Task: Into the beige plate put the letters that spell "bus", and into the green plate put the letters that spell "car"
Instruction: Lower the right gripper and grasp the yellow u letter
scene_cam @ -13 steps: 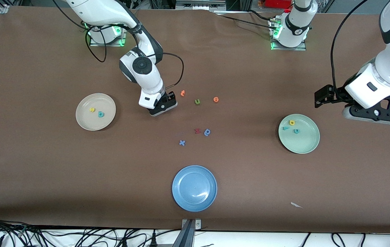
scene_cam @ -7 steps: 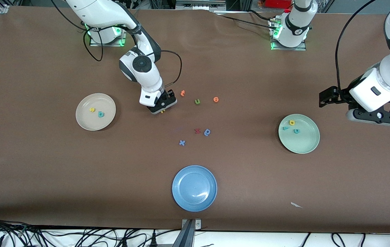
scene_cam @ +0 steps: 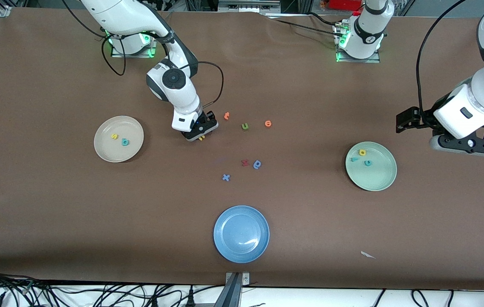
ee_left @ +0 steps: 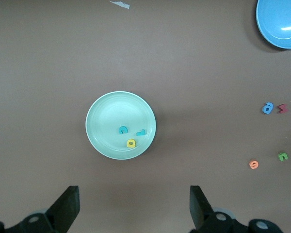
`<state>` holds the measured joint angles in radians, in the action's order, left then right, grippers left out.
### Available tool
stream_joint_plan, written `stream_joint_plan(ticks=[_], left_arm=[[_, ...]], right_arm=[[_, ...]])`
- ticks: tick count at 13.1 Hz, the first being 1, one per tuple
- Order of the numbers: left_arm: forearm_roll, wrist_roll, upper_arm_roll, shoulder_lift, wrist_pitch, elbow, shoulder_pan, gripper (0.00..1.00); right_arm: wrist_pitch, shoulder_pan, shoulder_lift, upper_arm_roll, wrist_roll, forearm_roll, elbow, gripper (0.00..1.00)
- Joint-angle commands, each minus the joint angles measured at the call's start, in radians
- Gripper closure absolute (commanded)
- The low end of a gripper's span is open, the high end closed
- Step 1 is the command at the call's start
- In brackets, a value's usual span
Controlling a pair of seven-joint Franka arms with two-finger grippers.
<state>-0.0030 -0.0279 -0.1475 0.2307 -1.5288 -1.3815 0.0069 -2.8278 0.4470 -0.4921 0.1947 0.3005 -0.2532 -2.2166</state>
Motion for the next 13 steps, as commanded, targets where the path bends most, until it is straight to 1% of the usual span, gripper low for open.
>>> stream_joint_plan(ticks=[1,3,8,10,11,12,13], left_arm=[[-0.009,0.022,0.002,-0.013,0.012,0.002,-0.001,0.0],[-0.009,0.022,0.002,-0.013,0.012,0.002,-0.001,0.0],[-0.009,0.022,0.002,-0.013,0.012,0.002,0.002,0.0],[-0.009,0.022,0.002,-0.013,0.01,0.002,0.002,0.0],[-0.009,0.022,0.002,-0.011,0.012,0.002,0.004,0.0],[-0.009,0.022,0.002,-0.011,0.012,0.002,0.002,0.0],[-0.009,0.022,0.002,-0.013,0.012,0.002,0.001,0.0]], right_arm=[[-0.021,-0.007,0.003,-0.017,-0.056,-0.014,-0.018,0.28],[-0.021,-0.01,0.0,-0.027,-0.078,-0.014,-0.015,0.28],[-0.022,-0.01,-0.003,-0.027,-0.077,-0.005,-0.012,0.3],[-0.022,-0.008,-0.003,-0.027,-0.072,-0.005,-0.012,0.35],[-0.022,-0.01,-0.003,-0.027,-0.069,-0.005,-0.012,0.41],[-0.021,-0.008,-0.003,-0.027,-0.066,-0.003,-0.012,0.44],[-0.021,-0.008,-0.003,-0.026,-0.064,-0.003,-0.012,0.49]])
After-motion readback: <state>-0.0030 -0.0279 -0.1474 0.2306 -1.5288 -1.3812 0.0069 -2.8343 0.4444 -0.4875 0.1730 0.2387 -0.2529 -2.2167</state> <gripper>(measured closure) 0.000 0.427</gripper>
